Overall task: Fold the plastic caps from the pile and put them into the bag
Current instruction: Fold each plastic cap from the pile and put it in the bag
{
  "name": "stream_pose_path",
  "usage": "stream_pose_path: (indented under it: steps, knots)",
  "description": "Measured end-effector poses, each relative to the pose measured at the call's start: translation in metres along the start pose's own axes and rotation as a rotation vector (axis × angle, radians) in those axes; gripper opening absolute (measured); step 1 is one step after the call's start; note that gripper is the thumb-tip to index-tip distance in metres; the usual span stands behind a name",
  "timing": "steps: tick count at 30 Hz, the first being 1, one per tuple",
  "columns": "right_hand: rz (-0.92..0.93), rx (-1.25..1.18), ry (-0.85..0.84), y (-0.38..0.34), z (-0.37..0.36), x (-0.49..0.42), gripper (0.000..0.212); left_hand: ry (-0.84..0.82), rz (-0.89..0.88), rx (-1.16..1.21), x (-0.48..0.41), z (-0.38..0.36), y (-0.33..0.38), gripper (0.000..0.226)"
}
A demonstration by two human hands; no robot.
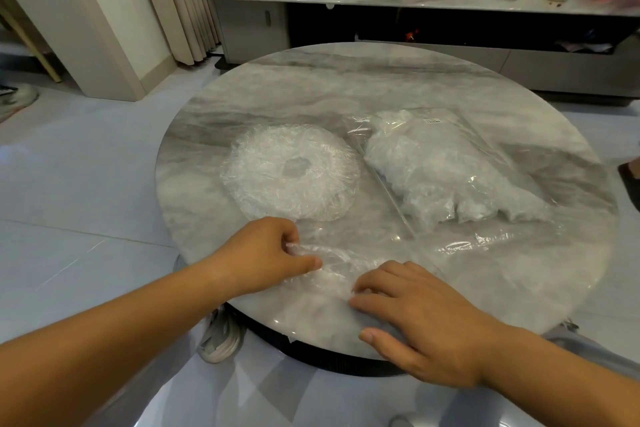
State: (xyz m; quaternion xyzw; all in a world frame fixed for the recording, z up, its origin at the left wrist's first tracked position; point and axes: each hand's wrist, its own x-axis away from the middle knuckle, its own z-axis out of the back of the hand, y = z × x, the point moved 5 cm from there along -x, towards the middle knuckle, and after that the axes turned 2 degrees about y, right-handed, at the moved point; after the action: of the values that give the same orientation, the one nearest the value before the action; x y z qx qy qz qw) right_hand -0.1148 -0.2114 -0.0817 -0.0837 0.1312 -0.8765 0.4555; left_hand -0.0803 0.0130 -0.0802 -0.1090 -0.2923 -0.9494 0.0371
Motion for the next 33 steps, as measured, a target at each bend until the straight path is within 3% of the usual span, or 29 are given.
stream_pose_path:
  steps: [7,11,14,17,20,24,28,33]
  knots:
    - [-0.027,0.029,0.04,-0.003,0.002,-0.001,0.047,-0.101,0.199,0.354,-0.001,-0.004,-0.004,0.04]
    - [-0.003,0.094,0.08,-0.008,0.003,-0.01,0.046,-0.161,0.24,0.609,0.002,-0.012,0.001,0.039]
    - [-0.017,0.062,0.044,-0.006,-0.002,-0.014,0.05,-0.237,0.252,0.821,0.007,-0.018,0.012,0.025]
    - [-0.011,0.027,0.018,-0.003,-0.007,-0.014,0.052,-0.321,0.21,0.99,0.012,-0.021,0.024,0.036]
    - [0.005,-0.031,0.019,0.001,-0.006,-0.009,0.049,-0.341,0.193,1.006,0.013,-0.025,0.025,0.05]
    - [-0.008,-0.09,0.188,0.005,0.003,0.007,0.04,-0.359,0.214,0.986,0.013,-0.031,0.026,0.026]
    - [0.068,-0.076,0.368,0.0,0.019,0.012,0.028,-0.392,0.215,0.931,0.013,-0.032,0.03,0.024]
    - [0.096,0.056,0.245,-0.009,0.011,0.008,0.038,-0.456,0.209,0.909,0.015,-0.029,0.037,0.032]
